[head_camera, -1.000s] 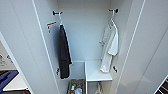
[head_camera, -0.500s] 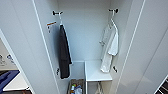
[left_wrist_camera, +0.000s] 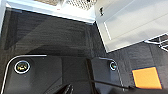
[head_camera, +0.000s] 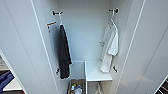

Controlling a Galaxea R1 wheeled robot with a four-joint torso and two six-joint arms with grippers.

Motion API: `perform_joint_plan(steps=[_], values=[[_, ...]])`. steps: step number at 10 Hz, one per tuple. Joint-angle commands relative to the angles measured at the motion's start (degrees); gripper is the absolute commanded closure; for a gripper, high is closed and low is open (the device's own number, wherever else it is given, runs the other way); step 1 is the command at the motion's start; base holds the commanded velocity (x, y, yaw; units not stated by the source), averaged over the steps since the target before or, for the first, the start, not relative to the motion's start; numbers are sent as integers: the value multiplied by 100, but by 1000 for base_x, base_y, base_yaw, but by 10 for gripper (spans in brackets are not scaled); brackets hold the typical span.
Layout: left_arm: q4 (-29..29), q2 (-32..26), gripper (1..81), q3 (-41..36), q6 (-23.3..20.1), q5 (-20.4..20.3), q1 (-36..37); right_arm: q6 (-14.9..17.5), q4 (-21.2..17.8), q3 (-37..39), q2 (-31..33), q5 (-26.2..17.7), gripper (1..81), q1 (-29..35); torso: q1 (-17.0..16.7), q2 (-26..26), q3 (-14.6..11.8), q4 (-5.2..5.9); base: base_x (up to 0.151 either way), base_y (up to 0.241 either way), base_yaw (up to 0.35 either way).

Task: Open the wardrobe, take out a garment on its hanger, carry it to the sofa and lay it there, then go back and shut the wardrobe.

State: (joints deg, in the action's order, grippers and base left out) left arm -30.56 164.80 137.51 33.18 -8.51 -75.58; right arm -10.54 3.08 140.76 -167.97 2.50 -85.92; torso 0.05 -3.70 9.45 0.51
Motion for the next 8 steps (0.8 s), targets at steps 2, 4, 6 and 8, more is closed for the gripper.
perform_joint_plan(steps=[2,4,6,8], values=[[-830,-27,10,715,-101,1018,-638,9,43,-41,-11,-320,10,175,0,0,0,0,0,0,0],[-785,272,10,1067,-5,1219,-866,9,52,-41,-19,-320,10,158,-2,0,0,0,0,0,0],[-758,396,10,1147,-5,1695,-885,9,52,-15,-37,-320,10,132,-2,0,0,0,0,0,0],[-446,378,10,1208,-162,1808,-796,9,78,63,-98,-320,10,123,-2,0,-2,0,0,0,0]])
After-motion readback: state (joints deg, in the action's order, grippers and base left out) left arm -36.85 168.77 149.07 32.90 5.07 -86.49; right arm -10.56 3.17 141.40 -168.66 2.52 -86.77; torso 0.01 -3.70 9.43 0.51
